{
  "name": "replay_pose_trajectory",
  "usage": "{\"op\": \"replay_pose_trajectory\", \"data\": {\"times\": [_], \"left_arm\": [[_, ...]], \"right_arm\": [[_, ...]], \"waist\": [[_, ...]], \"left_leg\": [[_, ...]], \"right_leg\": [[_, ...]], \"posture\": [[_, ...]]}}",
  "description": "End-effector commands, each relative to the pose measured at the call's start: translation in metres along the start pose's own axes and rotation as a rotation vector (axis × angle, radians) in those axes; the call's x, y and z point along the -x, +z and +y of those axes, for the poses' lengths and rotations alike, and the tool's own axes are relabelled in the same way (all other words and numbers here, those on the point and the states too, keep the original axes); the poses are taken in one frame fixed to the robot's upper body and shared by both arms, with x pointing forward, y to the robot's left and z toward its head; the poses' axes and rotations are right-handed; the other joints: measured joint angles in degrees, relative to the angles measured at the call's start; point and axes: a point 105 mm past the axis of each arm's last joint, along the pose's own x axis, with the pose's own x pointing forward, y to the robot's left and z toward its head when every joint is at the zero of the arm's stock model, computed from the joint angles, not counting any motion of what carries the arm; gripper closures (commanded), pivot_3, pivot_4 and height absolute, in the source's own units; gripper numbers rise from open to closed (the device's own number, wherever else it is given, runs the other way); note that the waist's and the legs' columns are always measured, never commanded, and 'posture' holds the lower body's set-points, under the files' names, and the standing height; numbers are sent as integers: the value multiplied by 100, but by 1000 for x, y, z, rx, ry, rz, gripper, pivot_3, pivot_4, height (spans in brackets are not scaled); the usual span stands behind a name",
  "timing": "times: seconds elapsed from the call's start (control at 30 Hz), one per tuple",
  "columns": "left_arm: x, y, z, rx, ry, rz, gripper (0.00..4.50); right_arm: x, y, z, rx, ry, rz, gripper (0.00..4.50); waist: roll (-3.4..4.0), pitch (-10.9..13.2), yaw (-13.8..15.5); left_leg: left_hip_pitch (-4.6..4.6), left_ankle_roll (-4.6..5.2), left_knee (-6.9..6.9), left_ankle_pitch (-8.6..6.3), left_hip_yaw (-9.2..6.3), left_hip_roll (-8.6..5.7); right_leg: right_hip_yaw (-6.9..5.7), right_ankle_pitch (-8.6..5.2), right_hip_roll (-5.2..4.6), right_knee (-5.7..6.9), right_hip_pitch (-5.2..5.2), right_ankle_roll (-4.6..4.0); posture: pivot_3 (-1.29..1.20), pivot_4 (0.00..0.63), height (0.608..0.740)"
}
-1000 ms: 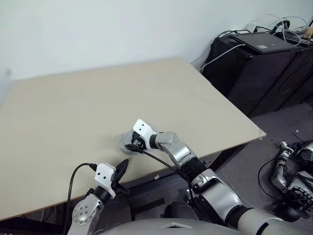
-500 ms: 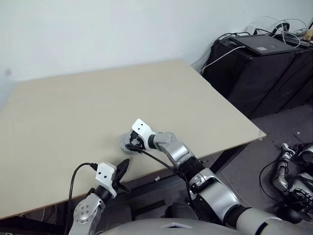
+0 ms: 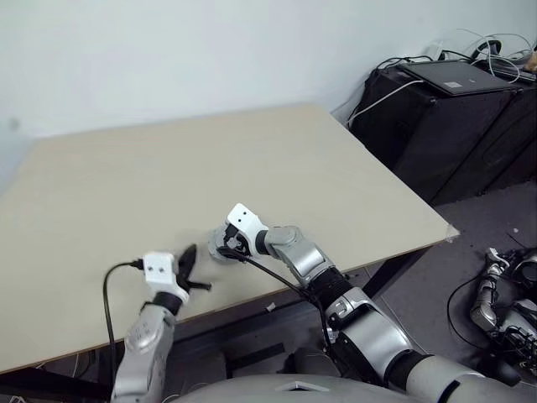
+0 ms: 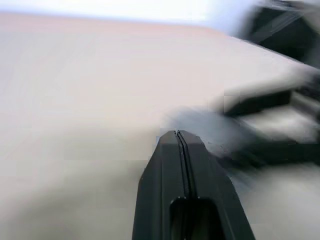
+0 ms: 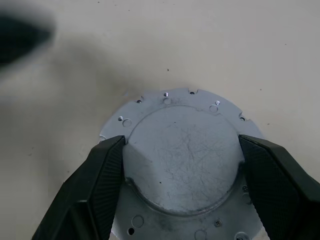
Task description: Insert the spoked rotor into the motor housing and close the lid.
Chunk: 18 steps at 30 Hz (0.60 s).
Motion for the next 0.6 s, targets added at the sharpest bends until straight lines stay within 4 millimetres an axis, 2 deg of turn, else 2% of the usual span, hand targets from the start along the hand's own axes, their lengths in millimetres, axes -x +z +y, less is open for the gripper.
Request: {"op": "replay_pose_trajectory", "data": {"times": [0.03, 0.13, 0.2, 0.33, 0.43, 0.6], "left_arm": [[-12, 14, 17, 12, 38, 38, 4500], [-25, 11, 28, 83, 28, 126, 4500], [-35, 13, 27, 207, -29, 146, 4500], [-49, 16, 18, 302, -146, 200, 4500], [-54, 14, 5, 311, -270, 276, 4500], [-61, 12, -7, 310, -380, 374, 4500]], "right_arm": [[4, -12, -9, -9, -35, 58, 1248], [4, -12, -9, -13, -34, 54, 1248], [4, -12, -9, -15, -36, 51, 1248], [6, -12, -10, -19, -41, 48, 1248], [7, -12, -11, -22, -47, 47, 1248], [9, -12, -11, -25, -53, 43, 1248]], "waist": [[-1, -1, -1], [-4, -2, -7], [-10, -4, -5], [-17, -3, -8], [-19, -2, -15], [-25, 2, -5]], "left_leg": [[1, 5, -1, 3, -1, 0], [2, 6, -1, 4, -2, -1], [2, 7, 1, 5, -3, -1], [2, 7, 2, 6, -4, -4], [2, 7, 1, 6, -5, -4], [1, 7, -1, 6, -7, -5]], "right_leg": [[0, -1, 2, -2, 2, -1], [1, -2, 6, -4, 4, -3], [2, -1, 5, -6, 7, -2], [2, -1, 6, -6, 10, -2], [4, -2, 9, -8, 9, -4], [6, -4, 11, -13, 10, -5]], "posture": [[0, 0, 740], [0, 0, 740], [0, 0, 740], [0, 0, 740], [0, 0, 740], [0, 0, 740]]}}
